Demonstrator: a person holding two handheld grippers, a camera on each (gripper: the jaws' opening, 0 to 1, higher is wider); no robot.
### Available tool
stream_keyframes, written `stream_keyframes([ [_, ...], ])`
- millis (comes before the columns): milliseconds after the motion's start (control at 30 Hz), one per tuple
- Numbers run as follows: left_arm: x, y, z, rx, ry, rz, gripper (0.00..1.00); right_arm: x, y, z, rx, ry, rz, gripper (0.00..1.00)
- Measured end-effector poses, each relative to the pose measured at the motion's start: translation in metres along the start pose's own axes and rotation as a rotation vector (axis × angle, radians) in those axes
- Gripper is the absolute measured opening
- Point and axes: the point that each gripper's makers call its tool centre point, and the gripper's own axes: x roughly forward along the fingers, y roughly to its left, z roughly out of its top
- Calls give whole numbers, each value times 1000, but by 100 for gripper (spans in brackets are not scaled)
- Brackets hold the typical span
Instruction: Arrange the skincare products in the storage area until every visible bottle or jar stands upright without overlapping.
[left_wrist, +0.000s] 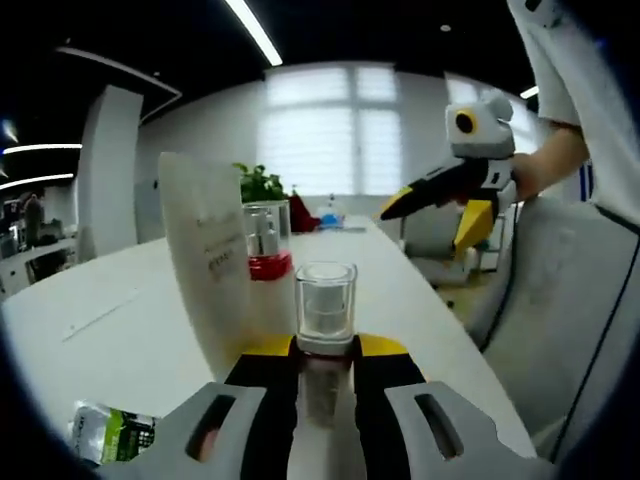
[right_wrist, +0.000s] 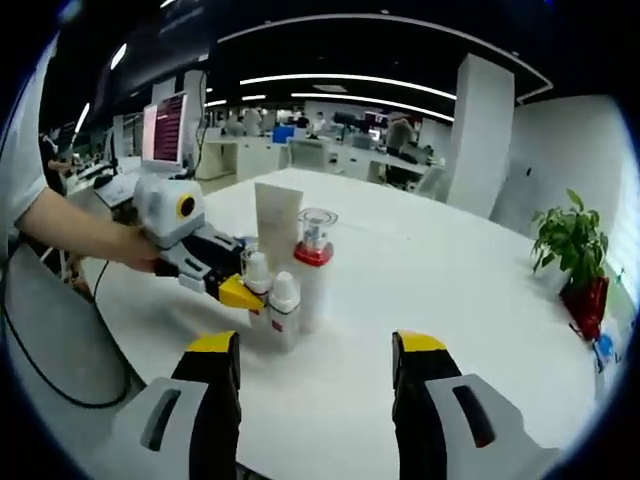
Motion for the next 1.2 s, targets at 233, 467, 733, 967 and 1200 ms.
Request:
stream_keyframes([
  [233,2,0,-11,5,29,-8,16,-1,0,-2,1,13,-5,60],
  [467,0,4,-13,-14,19,-19,16,0,1,-4,-1,22,-2,60],
  [733,0,3,-13,-17,33,-28,17,1,2,-6,-2,32,1,60],
  [967,-1,5,-9,-10,32,-25,18,1,3,-5,-5,32,6,60],
  [1200,-1,2,-7,-13,40,-19,21,1,5,-5,-7,31,9,60],
])
